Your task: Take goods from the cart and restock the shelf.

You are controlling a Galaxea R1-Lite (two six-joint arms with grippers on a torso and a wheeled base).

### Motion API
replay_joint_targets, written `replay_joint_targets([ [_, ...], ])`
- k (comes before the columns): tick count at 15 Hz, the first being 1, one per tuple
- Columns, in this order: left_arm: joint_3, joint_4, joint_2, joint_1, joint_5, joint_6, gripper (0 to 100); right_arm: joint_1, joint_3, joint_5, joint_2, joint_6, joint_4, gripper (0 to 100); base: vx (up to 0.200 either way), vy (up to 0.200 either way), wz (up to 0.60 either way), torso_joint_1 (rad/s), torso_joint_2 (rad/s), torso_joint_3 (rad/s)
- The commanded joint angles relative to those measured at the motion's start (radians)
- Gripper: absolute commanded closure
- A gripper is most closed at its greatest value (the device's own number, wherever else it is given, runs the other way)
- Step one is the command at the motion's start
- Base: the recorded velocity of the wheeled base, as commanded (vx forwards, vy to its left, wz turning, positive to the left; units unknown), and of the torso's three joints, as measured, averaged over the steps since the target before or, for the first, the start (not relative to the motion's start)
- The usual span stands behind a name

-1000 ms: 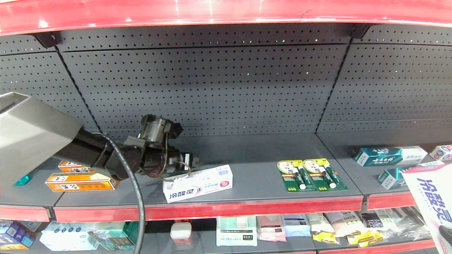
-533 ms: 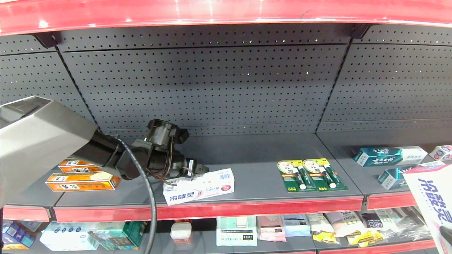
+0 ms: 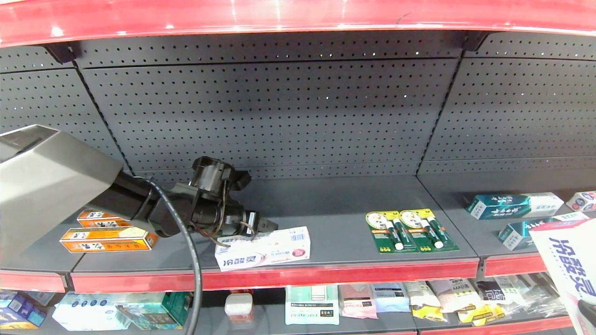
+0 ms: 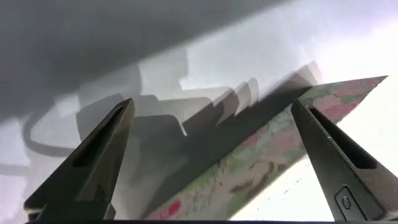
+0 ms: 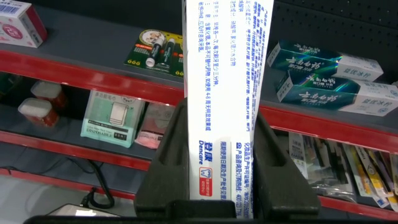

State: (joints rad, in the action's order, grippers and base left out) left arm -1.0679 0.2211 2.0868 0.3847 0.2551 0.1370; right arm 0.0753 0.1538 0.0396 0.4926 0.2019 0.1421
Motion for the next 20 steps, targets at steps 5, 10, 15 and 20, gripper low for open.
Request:
replay_joint_targets([
  [5,0.017,-0.020,-0.030,0.000,0.007,-0.014,0,0.000,0.001,0.000,0.000,0.001,0.001,100,0.000,0.000,0.00,0.000,0.00,0.000],
  [10,0.040,-0.020,-0.040,0.002,0.018,-0.037,0,0.000,0.004,-0.001,-0.008,0.001,0.001,100,0.000,0.000,0.00,0.000,0.00,0.000],
  [15,0.045,-0.020,-0.044,0.002,0.027,-0.039,0,-0.002,0.004,-0.001,-0.009,0.001,0.001,100,0.000,0.000,0.00,0.000,0.00,0.000],
  [20,0.068,-0.012,-0.059,-0.021,-0.010,-0.031,0,-0.002,-0.005,-0.001,-0.017,0.001,0.001,100,0.000,0.000,0.00,0.000,0.00,0.000],
])
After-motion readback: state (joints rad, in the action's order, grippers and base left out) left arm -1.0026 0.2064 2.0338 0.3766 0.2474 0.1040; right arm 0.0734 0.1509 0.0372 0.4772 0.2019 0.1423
